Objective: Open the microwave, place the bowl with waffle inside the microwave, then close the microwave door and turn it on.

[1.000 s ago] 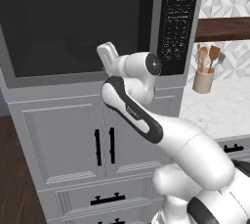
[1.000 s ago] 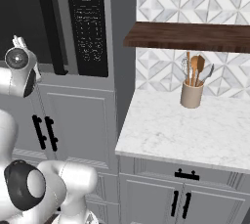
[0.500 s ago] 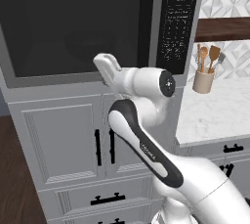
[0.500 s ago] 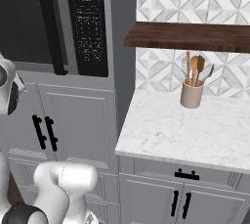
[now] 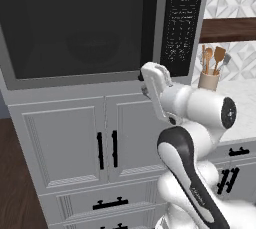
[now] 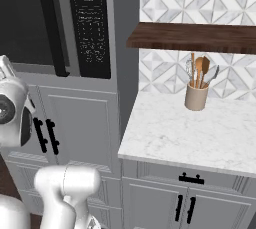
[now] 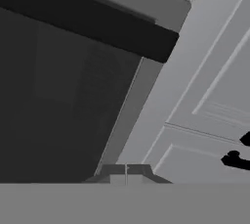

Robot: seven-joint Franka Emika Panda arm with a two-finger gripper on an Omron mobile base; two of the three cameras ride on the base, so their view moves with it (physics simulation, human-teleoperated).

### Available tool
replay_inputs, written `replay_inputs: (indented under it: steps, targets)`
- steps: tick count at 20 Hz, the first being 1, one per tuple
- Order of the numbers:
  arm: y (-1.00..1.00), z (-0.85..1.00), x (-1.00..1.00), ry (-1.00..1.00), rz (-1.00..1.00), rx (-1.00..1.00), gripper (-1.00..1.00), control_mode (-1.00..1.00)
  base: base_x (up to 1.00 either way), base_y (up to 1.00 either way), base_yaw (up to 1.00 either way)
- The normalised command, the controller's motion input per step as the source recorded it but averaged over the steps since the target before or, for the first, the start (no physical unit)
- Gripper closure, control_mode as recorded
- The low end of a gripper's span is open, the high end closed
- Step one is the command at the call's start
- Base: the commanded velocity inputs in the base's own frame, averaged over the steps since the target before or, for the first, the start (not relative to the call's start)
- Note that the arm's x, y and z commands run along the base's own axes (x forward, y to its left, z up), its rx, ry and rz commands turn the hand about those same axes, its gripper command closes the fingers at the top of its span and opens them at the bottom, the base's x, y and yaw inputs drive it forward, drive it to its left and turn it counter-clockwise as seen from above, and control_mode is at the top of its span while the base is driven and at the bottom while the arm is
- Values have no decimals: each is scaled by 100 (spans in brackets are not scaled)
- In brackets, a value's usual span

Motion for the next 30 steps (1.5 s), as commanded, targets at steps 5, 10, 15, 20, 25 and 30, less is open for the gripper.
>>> replay_inputs:
  steps: [5,10,15,20,25,30]
  targets:
    - [-100,8,-71,2,-24,29,100,-100,0,0,0]
    - [-80,2,-49,0,-13,20,100,-100,0,0,0]
    - [-66,-12,-1,0,-10,12,100,-100,0,0,0]
    - [-67,2,19,-1,-3,16,100,-100,0,0,0]
    - [-21,31,21,-7,6,14,100,-100,0,0,0]
    - [1,27,40,-2,7,1,100,-100,0,0,0]
